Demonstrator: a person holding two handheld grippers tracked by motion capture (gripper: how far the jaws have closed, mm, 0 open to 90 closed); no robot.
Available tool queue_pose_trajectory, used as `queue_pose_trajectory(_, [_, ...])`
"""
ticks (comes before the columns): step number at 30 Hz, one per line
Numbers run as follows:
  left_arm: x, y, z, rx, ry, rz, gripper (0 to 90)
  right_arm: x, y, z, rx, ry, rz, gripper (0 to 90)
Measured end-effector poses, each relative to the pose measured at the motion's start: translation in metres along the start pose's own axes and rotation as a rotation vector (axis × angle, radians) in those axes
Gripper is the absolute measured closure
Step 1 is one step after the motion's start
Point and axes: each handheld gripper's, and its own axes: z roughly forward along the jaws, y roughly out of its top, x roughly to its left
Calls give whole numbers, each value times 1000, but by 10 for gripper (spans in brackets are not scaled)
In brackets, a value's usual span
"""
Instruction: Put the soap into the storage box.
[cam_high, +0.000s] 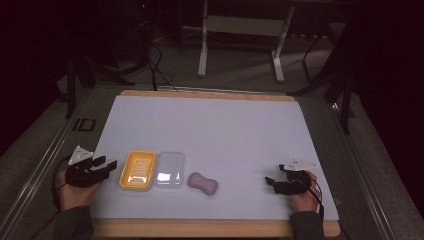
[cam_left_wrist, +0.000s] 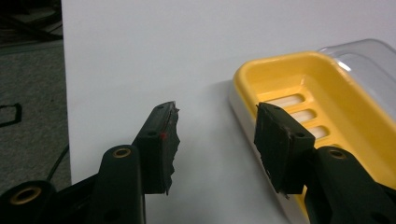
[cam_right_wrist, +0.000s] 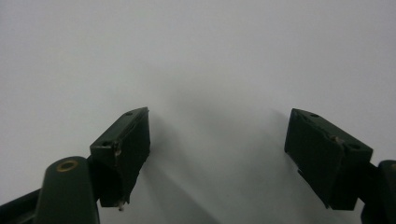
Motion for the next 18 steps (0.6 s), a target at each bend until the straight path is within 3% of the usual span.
queue_pose_trajectory(5, [-6, 3, -4, -2, -1, 22, 499, 0, -3, -6, -70, 26, -11, 219])
queue_pose_trajectory(10, [-9, 2, -3, 8, -17, 27, 529, 1, -3, -7, -71, 20, -21, 219])
queue_pose_trajectory(18, [-22, 11, -4, 28, -53, 92, 519, 2, -4, -7, -78, 25, -36, 217])
